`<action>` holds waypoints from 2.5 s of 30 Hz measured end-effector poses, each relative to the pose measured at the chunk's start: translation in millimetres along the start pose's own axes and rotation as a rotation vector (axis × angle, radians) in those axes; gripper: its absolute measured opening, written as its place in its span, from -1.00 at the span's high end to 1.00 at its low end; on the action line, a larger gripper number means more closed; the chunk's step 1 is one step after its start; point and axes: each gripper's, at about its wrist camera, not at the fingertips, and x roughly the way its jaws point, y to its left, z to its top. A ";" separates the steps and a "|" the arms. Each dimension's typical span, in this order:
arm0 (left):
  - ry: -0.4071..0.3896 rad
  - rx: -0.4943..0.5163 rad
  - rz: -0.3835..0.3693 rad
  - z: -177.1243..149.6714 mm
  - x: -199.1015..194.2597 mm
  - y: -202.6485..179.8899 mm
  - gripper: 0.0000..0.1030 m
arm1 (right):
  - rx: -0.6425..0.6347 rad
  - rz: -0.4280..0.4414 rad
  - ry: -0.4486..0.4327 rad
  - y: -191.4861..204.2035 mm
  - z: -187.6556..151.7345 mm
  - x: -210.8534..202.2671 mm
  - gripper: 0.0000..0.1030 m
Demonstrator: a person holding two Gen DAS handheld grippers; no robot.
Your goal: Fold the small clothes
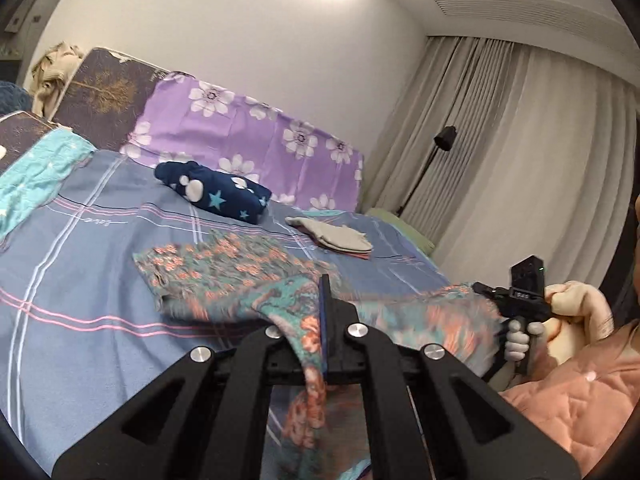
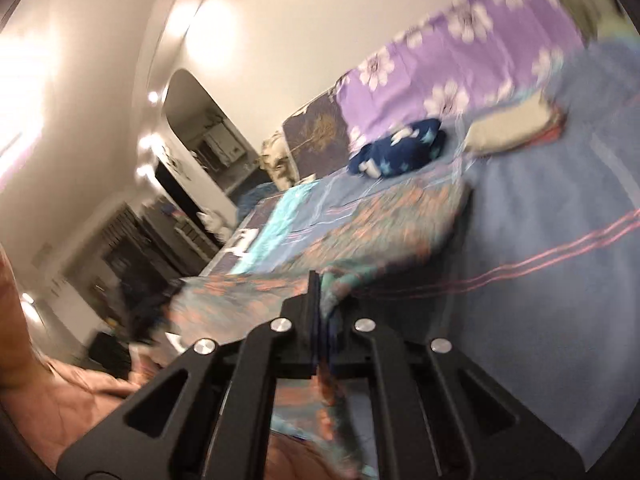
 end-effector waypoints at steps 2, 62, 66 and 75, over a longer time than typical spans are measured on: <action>0.034 -0.042 0.016 -5.7 13.8 9.0 0.96 | 0.025 -0.043 0.016 -10.5 -1.1 4.0 0.90; 0.291 -0.303 0.186 50.0 215.3 185.8 0.96 | 0.236 -0.145 0.242 -170.5 95.2 237.4 0.90; 0.210 -0.350 0.208 87.2 235.9 208.1 0.95 | 0.299 -0.084 0.158 -176.7 141.4 250.7 0.90; 0.322 -0.395 0.371 71.1 286.1 243.6 0.36 | 0.279 -0.283 0.248 -212.5 159.4 326.4 0.45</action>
